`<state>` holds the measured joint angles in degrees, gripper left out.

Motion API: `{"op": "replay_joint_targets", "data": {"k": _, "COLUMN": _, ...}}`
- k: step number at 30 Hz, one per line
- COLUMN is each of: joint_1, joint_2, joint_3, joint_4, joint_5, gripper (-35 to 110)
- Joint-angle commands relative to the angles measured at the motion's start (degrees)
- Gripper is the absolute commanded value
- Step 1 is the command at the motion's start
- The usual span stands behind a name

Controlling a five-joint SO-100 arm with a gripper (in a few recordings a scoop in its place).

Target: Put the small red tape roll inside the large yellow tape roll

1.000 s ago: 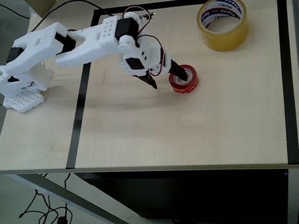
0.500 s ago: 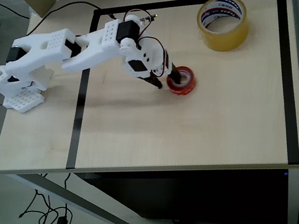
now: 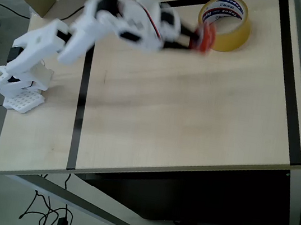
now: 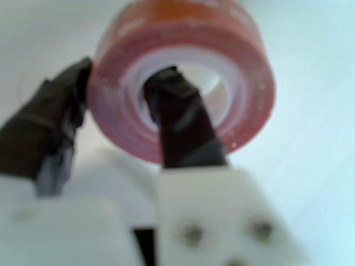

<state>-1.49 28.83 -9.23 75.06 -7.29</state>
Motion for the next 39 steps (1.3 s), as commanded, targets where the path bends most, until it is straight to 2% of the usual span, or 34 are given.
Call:
{"op": "replay_joint_targets", "data": {"k": 1, "joint_1": -4.0, "joint_2": 18.2, "joint_3": 2.9, "joint_4": -11.9, "joint_5": -0.7, "gripper": 0}}
{"op": "replay_joint_targets", "data": {"k": 8, "joint_1": -12.1, "joint_2": 17.0, "joint_3": 9.7, "joint_4": -25.4, "joint_5": -0.6, "gripper": 0}}
{"op": "replay_joint_targets", "data": {"k": 14, "joint_1": -16.2, "joint_2": 9.8, "joint_3": 10.5, "joint_4": -26.1, "joint_5": -0.5, "gripper": 0}}
{"op": "replay_joint_targets", "data": {"k": 25, "joint_1": -14.0, "joint_2": 0.2, "joint_3": 10.2, "joint_4": -20.3, "joint_5": 3.0, "gripper": 0}}
{"op": "replay_joint_targets", "data": {"k": 34, "joint_1": -14.1, "joint_2": -5.8, "joint_3": 0.7, "joint_4": -10.6, "joint_5": 3.1, "gripper": 0}}
{"op": "replay_joint_targets", "data": {"k": 39, "joint_1": -14.4, "joint_2": -6.8, "joint_3": -4.3, "joint_4": -5.9, "joint_5": 4.7, "gripper": 14}}
